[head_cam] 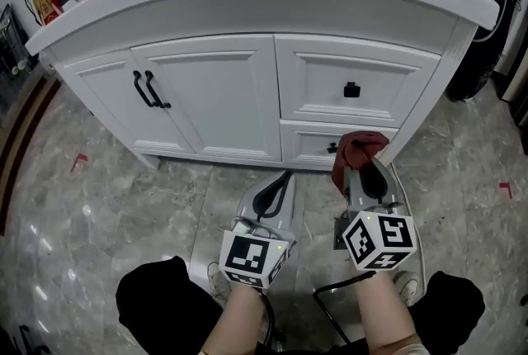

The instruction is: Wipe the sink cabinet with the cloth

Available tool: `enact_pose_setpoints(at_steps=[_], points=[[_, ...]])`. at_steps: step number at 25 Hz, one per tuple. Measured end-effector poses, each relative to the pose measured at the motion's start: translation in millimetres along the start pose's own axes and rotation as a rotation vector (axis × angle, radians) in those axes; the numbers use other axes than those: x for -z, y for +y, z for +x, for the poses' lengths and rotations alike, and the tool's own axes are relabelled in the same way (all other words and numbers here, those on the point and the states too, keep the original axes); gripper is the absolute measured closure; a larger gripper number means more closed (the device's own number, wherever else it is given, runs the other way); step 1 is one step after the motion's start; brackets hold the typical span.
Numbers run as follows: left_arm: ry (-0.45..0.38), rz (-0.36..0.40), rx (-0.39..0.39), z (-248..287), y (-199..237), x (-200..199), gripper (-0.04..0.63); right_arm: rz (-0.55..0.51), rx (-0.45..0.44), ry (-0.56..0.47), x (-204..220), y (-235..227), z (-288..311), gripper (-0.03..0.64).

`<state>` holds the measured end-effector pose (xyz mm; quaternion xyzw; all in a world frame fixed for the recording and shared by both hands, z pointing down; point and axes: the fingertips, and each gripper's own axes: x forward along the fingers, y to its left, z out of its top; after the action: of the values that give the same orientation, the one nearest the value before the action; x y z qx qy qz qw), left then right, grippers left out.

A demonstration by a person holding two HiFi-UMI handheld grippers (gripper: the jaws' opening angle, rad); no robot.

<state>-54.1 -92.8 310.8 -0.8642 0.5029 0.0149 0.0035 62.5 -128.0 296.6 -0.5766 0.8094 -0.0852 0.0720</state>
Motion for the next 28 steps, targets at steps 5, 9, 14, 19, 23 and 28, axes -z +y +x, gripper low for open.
enact_pose_setpoints(at_steps=[5, 9, 14, 19, 23, 28], points=[[-0.009, 0.099, 0.035, 24, 24, -16, 0.595, -0.075, -0.093, -0.084, -50, 32, 48, 0.528], [-0.037, 0.078, 0.022, 37, 49, -29, 0.595, -0.133, -0.174, -0.117, -75, 69, 83, 0.528], [-0.074, 0.029, -0.042, 47, 76, -40, 0.595, -0.192, -0.262, -0.113, -86, 103, 117, 0.528], [-0.095, 0.017, -0.07, 49, 87, -48, 0.595, -0.215, -0.281, -0.103, -87, 109, 132, 0.528], [-0.084, -0.002, -0.06, 51, 78, -39, 0.595, -0.212, -0.233, -0.104, -90, 81, 124, 0.528], [-0.051, -0.004, -0.005, 58, 53, -28, 0.595, -0.23, -0.16, -0.093, -96, 41, 112, 0.528]])
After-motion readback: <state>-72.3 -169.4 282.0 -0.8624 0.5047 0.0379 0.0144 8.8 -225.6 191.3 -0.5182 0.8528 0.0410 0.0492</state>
